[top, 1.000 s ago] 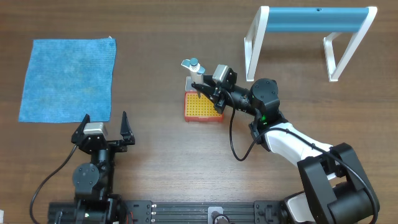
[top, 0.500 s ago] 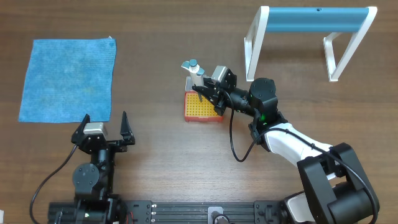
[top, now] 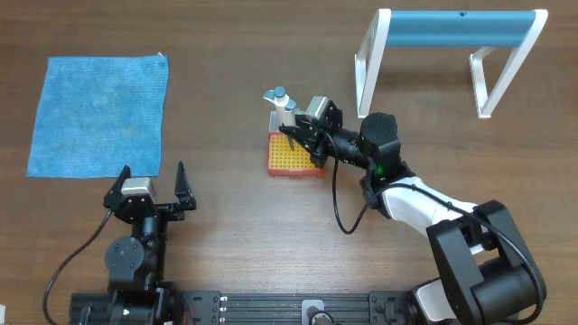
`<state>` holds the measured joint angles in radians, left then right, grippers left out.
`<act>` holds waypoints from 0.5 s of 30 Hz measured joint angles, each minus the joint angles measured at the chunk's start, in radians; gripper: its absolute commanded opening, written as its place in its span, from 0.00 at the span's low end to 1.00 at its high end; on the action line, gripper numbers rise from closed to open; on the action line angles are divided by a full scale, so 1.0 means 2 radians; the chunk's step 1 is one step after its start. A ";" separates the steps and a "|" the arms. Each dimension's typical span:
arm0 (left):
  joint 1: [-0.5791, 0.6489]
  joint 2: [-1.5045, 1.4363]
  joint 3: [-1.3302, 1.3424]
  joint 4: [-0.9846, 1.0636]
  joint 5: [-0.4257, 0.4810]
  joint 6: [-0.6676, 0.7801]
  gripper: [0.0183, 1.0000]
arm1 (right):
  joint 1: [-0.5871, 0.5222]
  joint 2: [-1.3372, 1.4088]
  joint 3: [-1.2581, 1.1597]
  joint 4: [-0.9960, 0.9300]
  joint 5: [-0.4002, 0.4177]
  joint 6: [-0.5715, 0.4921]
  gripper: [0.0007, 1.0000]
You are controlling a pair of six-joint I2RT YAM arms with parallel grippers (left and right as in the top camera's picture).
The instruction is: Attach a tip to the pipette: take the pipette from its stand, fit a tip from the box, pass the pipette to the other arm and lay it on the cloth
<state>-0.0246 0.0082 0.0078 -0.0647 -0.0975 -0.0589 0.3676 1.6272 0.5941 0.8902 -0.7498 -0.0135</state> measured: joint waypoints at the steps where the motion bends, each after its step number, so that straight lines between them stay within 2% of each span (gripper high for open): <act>1: 0.000 0.000 0.000 0.000 0.000 0.000 1.00 | 0.000 0.000 0.000 0.000 0.000 0.000 0.08; 15: 0.000 0.000 0.000 0.000 0.000 0.000 1.00 | 0.000 0.000 0.001 -0.010 0.004 -0.004 0.08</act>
<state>-0.0246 0.0082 0.0078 -0.0647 -0.0975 -0.0589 0.3672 1.6264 0.5957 0.8707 -0.7414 -0.0216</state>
